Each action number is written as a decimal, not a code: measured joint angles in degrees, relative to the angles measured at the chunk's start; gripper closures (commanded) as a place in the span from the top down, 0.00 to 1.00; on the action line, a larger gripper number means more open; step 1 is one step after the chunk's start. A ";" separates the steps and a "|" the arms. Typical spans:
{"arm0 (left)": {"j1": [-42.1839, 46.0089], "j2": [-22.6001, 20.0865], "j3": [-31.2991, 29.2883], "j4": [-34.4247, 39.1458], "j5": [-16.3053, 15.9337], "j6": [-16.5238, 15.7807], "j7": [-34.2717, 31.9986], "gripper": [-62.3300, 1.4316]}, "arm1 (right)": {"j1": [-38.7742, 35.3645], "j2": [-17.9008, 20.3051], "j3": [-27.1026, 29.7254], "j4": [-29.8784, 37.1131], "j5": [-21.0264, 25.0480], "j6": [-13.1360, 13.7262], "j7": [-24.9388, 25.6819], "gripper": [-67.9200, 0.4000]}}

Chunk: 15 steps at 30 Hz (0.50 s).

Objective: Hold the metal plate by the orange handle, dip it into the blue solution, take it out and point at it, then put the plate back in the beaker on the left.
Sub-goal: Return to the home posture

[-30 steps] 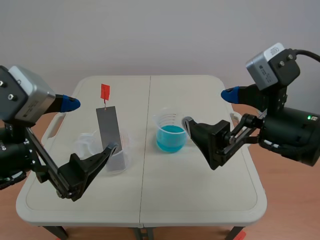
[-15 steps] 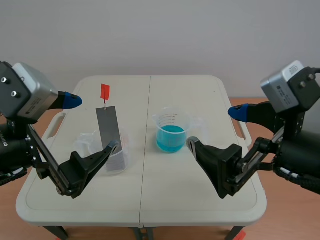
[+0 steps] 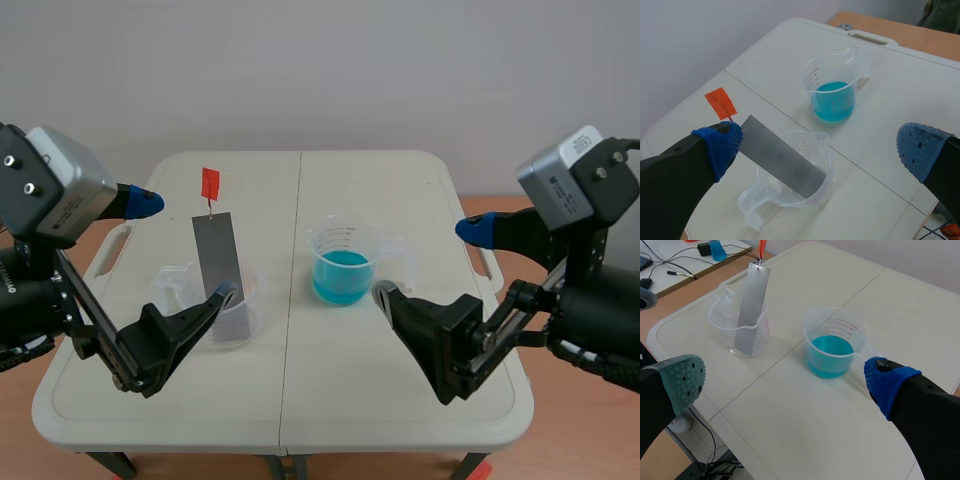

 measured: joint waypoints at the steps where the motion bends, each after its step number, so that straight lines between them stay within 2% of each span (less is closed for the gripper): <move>1: 0.00 0.00 0.00 0.00 0.00 0.00 0.02 1.00 | 0.00 0.00 0.00 0.00 0.00 0.00 -0.02 0.98; 10: 0.00 0.02 0.00 0.00 0.00 0.00 0.28 1.00 | 0.00 0.00 0.00 0.00 0.00 0.00 -0.20 0.98; 15: 0.00 0.33 0.00 -0.02 0.00 -0.02 3.43 1.00 | 0.00 0.00 0.00 0.00 0.00 0.00 -0.20 0.98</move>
